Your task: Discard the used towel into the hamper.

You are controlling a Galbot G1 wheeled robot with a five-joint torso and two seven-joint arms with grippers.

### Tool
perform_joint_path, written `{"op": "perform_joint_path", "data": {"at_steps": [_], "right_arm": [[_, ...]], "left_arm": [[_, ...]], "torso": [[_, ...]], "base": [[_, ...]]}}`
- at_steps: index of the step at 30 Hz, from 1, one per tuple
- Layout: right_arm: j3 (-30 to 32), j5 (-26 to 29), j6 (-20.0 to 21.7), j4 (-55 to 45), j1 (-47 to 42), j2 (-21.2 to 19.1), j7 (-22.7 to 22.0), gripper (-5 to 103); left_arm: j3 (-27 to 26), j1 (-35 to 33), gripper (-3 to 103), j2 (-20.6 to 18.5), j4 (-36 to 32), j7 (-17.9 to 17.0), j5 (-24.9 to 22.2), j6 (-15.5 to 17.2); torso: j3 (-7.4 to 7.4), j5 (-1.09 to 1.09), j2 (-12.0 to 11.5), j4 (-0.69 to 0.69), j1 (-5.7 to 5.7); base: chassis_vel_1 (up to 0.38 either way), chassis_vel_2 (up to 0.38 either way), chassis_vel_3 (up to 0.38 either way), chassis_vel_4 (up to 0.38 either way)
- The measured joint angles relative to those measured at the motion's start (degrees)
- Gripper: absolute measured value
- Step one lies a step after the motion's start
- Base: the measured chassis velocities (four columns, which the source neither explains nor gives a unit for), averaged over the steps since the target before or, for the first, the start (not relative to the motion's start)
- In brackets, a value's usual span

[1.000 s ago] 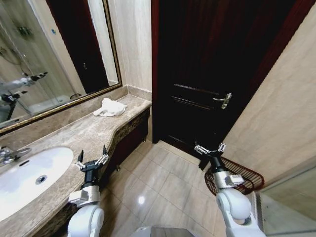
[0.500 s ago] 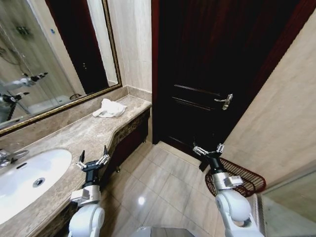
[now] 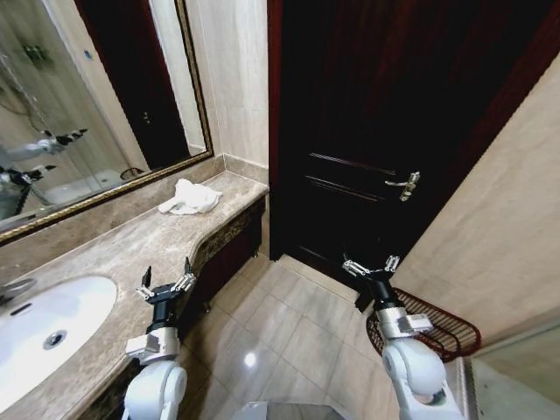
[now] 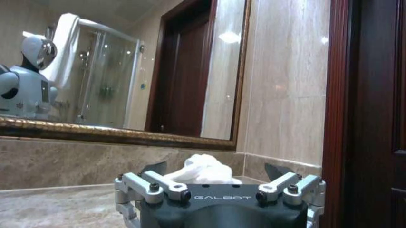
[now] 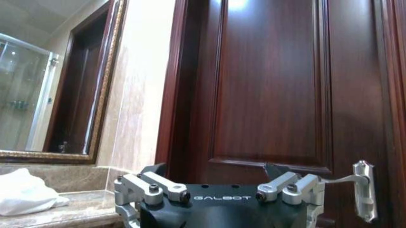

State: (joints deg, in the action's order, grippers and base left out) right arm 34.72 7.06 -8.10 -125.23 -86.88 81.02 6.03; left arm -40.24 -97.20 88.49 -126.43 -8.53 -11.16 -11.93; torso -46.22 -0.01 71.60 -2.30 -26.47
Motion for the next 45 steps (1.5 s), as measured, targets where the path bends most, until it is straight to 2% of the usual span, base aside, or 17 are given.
{"op": "perform_joint_path", "data": {"at_steps": [24, 33, 38, 41, 43, 45], "right_arm": [[0.00, -0.39, -0.40, -0.36, -0.56, 0.24, 0.25, 100], [-0.09, -0.55, -0.41, -0.57, -1.00, 0.21, 0.81, 100], [-0.14, -0.12, -1.15, -0.69, -1.18, -0.08, 0.83, 100], [-0.56, 0.13, -2.57, -0.31, -1.71, -0.12, 0.14, 100], [-0.57, 0.08, -2.90, -0.20, -1.95, -0.17, 0.19, 100], [-0.51, -0.24, -3.76, 0.08, -2.72, -0.36, 0.51, 100]], "left_arm": [[-0.81, 0.88, 100, -1.12, 0.66, -1.01, -2.07, -0.08], [-1.02, 2.05, 100, -1.02, 1.63, -4.05, -2.99, 1.21], [-1.02, 3.45, 100, -1.21, 2.22, -5.88, -4.23, 3.77], [-0.53, 5.94, 100, -0.32, 3.98, -7.78, -4.32, 6.75], [-0.39, 6.64, 100, -0.21, 4.50, -8.27, -4.31, 7.48], [-0.16, 9.24, 100, -0.49, 6.31, -9.22, -4.37, 9.35]], "torso": [[0.00, -0.01, 0.00, 0.00, 0.00], [-0.01, 0.01, 0.00, 0.00, -0.01], [0.00, 0.02, 0.01, 0.00, 0.00], [-0.02, 0.02, -0.01, -0.02, -0.05], [-0.02, 0.01, -0.01, -0.02, -0.05], [-0.01, -0.01, 0.00, 0.01, -0.02]], "base": [[-0.135, 0.124, 0.131, -0.127], [-0.146, 0.162, 0.155, -0.159], [-0.135, 0.147, 0.145, -0.139], [-0.113, 0.126, 0.129, -0.114], [-0.088, 0.090, 0.089, -0.062], [-0.016, 0.028, 0.014, -0.018]]}}
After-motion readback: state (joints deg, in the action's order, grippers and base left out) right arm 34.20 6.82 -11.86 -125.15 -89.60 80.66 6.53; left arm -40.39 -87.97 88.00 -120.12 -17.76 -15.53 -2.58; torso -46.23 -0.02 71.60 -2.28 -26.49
